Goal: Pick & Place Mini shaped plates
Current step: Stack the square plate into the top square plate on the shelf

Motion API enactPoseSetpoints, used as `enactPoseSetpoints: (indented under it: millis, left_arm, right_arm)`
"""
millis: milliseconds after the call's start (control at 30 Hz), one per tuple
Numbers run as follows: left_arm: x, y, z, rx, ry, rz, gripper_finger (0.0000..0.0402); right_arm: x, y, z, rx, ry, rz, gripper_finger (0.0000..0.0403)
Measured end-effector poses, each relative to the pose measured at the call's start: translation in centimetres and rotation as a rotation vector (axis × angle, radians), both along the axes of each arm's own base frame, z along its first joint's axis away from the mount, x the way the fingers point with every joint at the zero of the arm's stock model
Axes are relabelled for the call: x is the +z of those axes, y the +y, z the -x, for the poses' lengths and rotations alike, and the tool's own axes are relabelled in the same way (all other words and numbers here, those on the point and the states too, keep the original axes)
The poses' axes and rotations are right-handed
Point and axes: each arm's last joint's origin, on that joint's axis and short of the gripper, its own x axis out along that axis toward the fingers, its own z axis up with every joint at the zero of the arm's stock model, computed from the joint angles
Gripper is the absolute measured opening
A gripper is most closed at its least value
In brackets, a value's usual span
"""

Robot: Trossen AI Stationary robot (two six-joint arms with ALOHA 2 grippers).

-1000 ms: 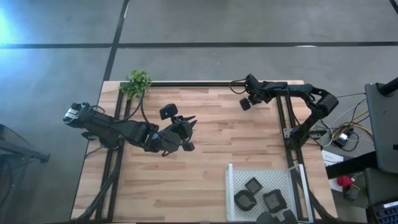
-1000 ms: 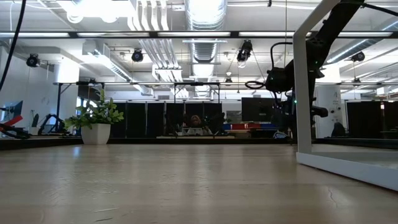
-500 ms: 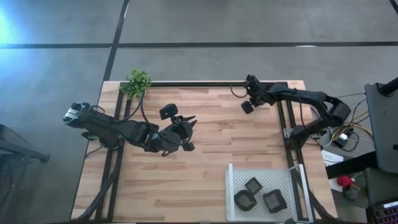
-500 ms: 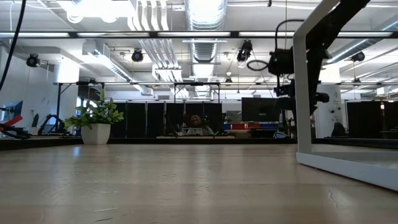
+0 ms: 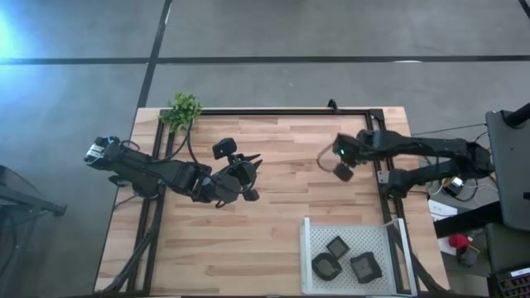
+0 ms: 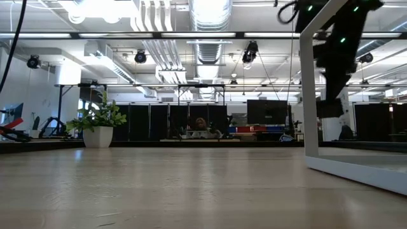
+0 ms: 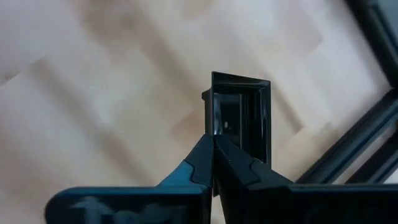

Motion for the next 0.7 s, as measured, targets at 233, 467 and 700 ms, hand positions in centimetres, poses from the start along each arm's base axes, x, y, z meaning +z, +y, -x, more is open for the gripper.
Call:
enactPoseSetpoints:
  millis: [233,467,700]
  left_arm:
    - [0.0,0.0,0.0,0.000,0.001,0.000,0.0073]
    - [0.0,0.0,0.0,0.000,0.001,-0.001,0.0073]
    - [0.0,0.0,0.0,0.000,0.002,-0.001,0.0073]
  right_arm:
    - [2.0,6.2,0.7,0.192,-0.025,-0.084,0.0008]
    - [3.3,13.2,0.8,0.475,-0.072,-0.183,0.0008]
    - [3.8,20.0,0.8,0.756,-0.068,-0.178,0.0008]
